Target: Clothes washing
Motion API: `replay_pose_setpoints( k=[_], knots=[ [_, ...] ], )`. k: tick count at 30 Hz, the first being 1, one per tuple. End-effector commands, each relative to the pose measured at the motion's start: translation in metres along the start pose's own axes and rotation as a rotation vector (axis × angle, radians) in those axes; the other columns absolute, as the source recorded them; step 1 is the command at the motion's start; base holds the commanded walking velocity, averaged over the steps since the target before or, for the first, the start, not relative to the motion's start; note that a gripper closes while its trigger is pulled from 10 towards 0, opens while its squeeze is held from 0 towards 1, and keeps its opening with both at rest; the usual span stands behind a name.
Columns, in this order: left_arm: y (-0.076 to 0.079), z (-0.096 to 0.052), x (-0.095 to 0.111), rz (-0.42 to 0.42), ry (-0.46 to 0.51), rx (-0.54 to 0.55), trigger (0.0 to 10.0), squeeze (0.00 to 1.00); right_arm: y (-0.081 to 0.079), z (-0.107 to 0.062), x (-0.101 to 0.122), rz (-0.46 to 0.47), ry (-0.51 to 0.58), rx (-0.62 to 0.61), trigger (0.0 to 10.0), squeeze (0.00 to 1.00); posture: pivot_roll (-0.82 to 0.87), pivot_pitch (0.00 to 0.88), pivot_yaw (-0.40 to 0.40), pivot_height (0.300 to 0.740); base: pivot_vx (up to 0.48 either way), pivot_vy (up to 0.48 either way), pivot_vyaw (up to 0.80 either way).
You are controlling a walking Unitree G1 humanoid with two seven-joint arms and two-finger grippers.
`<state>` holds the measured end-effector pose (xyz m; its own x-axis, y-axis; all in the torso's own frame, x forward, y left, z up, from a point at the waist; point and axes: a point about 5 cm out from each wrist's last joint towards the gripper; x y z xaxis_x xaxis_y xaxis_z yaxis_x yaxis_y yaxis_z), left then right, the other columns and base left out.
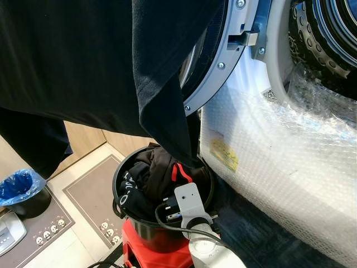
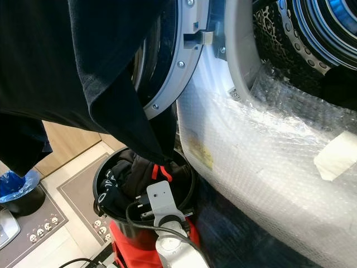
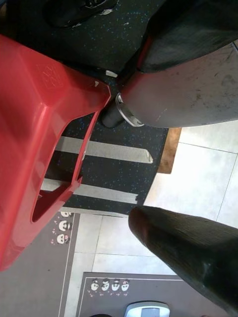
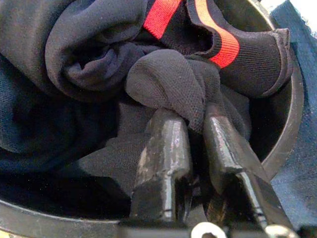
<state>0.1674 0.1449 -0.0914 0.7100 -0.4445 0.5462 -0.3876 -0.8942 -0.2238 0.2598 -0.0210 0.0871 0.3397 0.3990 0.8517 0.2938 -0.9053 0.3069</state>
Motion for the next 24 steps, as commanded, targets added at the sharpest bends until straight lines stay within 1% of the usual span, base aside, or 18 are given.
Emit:
replay_pose_setpoints(
  k=[1, 24],
  knots=[
    [0.0380, -0.0123, -0.0401, -0.001, -0.173, -0.131, 10.0, 0.00, -0.0320, -0.0101, 0.0277, 0.137, 0.047, 0.089, 0.0, 0.00, -0.03, 0.174, -0.046, 0.740, 0.000, 0.000, 0.00],
    [0.0380, -0.0123, -0.0401, -0.001, -0.173, -0.131, 10.0, 0.00, -0.0320, -0.0101, 0.0277, 0.137, 0.047, 0.089, 0.0, 0.00, -0.03, 0.174, -0.046, 0.740, 0.000, 0.000, 0.00]
  ],
)
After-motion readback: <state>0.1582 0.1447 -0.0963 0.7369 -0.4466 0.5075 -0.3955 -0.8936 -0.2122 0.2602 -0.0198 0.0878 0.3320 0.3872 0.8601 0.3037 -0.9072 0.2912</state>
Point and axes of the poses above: a point about 5 cm out from each wrist's last joint towards the gripper, its own z axis pointing out of the wrist towards the gripper, its own x axis along the axis of the wrist's last joint, y = z × x, and after that the axes turned 5 degrees about -z, right-handed
